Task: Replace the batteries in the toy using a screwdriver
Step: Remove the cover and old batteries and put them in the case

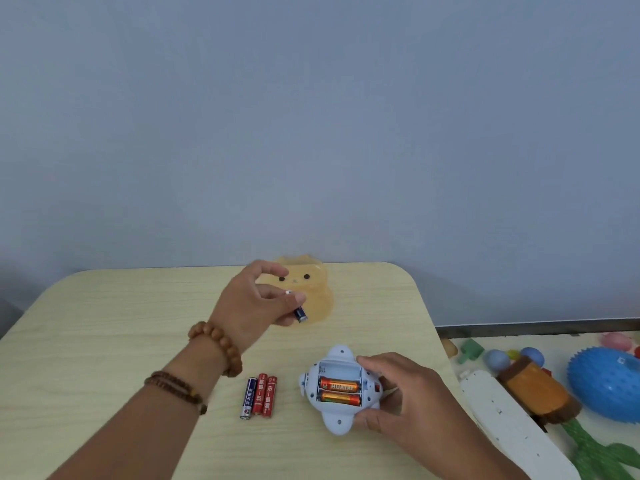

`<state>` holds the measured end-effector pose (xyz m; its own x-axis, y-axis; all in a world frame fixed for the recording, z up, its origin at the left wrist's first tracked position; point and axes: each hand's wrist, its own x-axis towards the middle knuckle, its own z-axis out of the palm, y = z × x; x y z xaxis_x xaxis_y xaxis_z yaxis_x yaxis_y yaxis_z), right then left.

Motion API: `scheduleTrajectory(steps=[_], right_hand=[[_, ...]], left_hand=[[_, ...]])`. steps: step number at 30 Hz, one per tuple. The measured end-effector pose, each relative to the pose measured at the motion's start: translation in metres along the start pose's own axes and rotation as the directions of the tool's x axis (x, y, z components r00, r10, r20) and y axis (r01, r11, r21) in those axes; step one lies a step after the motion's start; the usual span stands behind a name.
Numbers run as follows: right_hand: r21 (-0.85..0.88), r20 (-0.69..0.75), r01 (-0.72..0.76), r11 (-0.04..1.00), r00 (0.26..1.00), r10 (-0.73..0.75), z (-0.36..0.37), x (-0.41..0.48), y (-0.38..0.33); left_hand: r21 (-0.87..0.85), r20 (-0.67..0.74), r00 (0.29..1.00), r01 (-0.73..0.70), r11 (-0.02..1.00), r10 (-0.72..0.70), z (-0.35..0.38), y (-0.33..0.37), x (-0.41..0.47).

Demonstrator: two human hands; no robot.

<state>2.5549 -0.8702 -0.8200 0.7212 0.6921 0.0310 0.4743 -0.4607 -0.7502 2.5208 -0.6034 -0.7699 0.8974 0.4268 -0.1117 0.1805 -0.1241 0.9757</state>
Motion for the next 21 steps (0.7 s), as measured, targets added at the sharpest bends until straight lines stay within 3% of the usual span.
scheduleTrajectory(steps=[4, 7, 17, 21], right_hand=[[-0.007, 0.014, -0.013, 1.0, 1.0, 0.013, -0.001, 0.001, 0.0], [-0.014, 0.022, -0.019, 1.0, 1.0, 0.02, 0.0, 0.002, 0.004], [-0.001, 0.058, -0.066, 0.998, 0.996, 0.066, 0.001, 0.005, 0.01], [0.019, 0.046, -0.075, 0.997, 0.996, 0.074, 0.001, 0.003, 0.009]], left_hand=[[0.405, -0.103, 0.985, -0.088, 0.91, 0.141, -0.015, 0.0, 0.024], [0.628, -0.003, 0.98, -0.153, 0.763, 0.198, -0.021, 0.0, 0.042], [0.869, 0.165, 0.95, -0.267, 0.416, 0.265, -0.008, -0.03, 0.056], [0.902, 0.186, 0.944, -0.274, 0.334, 0.273, -0.004, -0.038, 0.055]])
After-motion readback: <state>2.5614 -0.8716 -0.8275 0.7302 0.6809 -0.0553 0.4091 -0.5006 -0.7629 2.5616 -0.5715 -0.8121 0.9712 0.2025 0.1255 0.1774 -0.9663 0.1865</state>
